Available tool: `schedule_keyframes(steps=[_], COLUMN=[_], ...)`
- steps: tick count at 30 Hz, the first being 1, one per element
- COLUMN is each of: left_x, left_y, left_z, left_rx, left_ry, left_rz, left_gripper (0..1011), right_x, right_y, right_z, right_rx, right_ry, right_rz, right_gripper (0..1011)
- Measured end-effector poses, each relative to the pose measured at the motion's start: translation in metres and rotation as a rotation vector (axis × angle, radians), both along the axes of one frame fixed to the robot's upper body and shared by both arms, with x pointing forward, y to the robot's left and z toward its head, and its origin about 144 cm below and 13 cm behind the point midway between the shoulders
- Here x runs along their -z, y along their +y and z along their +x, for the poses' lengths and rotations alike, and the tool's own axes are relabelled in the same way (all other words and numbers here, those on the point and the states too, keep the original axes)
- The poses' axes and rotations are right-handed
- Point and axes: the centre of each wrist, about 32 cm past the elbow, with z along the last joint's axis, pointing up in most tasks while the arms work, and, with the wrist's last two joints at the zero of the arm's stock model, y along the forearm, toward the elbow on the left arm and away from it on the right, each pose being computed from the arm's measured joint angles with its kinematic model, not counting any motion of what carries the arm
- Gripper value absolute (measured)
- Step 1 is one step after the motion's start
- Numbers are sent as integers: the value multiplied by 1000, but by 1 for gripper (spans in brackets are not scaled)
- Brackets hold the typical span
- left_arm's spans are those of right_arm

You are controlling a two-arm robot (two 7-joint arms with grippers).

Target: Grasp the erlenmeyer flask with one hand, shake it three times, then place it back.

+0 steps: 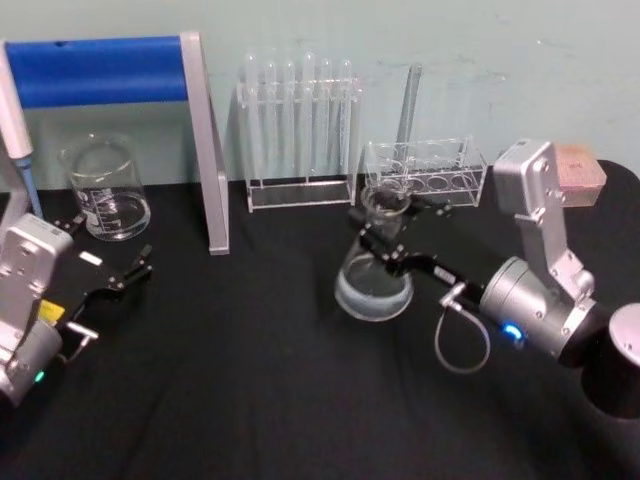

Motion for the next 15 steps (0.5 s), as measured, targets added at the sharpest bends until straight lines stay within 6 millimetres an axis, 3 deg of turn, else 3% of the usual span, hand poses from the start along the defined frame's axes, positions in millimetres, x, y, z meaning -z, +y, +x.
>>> schedule_keyframes(steps=[15], left_x=[0], left_y=[0], left_z=[0], left_rx=[0], left_ry=[0], left_rz=[0], left_gripper=[1001], right_x=[0], right_y=[-28], right_z=[23], right_rx=[194], right_ry=[-8], right_rz=[-13], right_gripper=[457])
